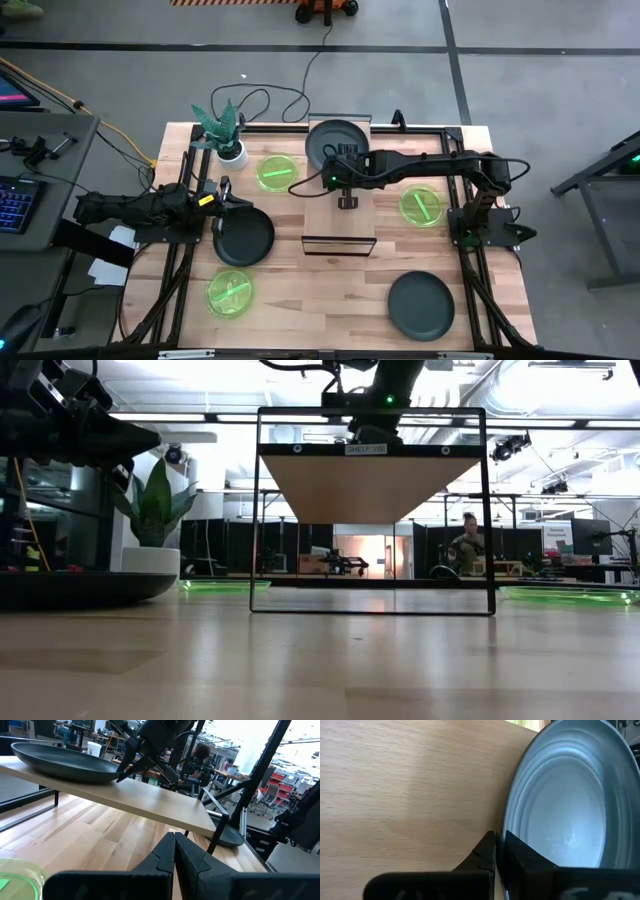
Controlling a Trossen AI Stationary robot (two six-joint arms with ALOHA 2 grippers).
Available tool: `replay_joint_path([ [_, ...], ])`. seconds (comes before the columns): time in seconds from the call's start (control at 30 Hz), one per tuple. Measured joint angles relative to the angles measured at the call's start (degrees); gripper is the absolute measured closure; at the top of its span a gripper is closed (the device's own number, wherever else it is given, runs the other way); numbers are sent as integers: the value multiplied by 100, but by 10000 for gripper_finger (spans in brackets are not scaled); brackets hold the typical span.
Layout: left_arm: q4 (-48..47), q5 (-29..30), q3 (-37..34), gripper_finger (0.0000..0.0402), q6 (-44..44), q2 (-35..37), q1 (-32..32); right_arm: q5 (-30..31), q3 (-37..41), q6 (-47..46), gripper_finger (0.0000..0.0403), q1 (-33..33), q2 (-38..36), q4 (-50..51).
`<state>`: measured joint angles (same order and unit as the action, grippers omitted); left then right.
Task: Place and stack plates onto a shelf
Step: Put the top right black plate on the shelf, then put the right green plate on the shelf
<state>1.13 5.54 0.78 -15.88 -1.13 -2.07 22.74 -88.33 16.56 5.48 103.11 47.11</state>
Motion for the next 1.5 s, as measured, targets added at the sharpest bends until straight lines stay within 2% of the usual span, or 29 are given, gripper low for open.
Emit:
replay_joint_path([
  [0.6,0,1,1,401,0,0,-2,15,2,-20,397,0,0,-2],
  [0.7,0,2,0,401,0,0,-2,15,1,-125,372,0,0,-19],
  [0.93,0,0,0,401,0,1,0,42,-178,-155,282,0,0,-1],
  [1.07,0,2,0,401,-2,0,0,42,-422,-155,248,0,0,116],
  [1.23,1,0,2,401,0,2,0,-85,-845,-339,229,0,-2,628],
  [1.5,0,2,0,401,0,2,0,-915,-1400,-1322,231,-114,-105,2423],
])
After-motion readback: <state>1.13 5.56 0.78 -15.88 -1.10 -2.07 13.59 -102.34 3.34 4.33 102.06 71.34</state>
